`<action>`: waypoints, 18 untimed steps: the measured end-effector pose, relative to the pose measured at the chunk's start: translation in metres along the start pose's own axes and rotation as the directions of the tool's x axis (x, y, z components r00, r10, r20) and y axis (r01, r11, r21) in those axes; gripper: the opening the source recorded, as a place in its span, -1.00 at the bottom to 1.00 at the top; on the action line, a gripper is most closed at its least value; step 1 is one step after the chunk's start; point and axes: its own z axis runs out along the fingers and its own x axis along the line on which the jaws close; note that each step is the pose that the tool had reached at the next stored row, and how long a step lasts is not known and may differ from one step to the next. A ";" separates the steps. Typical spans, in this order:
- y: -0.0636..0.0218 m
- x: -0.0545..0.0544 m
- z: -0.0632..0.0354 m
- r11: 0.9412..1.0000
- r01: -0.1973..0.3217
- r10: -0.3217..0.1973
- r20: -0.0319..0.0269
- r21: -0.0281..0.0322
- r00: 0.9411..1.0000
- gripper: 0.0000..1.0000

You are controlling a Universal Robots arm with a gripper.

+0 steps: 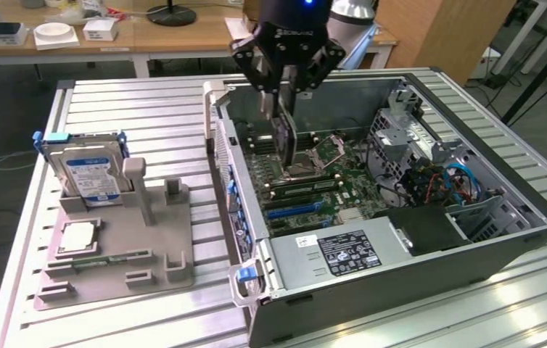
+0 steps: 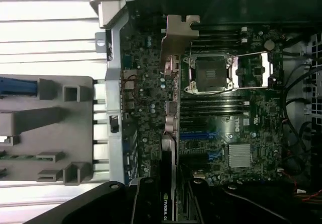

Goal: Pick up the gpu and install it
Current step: 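Pick up the gpu and move the gpu toward the slot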

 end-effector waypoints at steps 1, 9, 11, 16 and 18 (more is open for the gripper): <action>0.0006 -0.004 0.0012 1.000 0.000 0.000 0.000 0.000 1.000 -0.47; 0.0055 -0.040 0.0094 1.000 0.003 -0.003 0.000 0.000 1.000 -0.47; 0.0068 -0.050 0.0115 1.000 0.004 -0.004 0.000 0.000 1.000 -0.47; 0.0093 -0.072 0.0160 1.000 0.005 -0.005 -0.002 0.000 1.000 -0.47; 0.0093 -0.073 0.0161 1.000 0.005 -0.005 -0.004 0.000 1.000 -0.47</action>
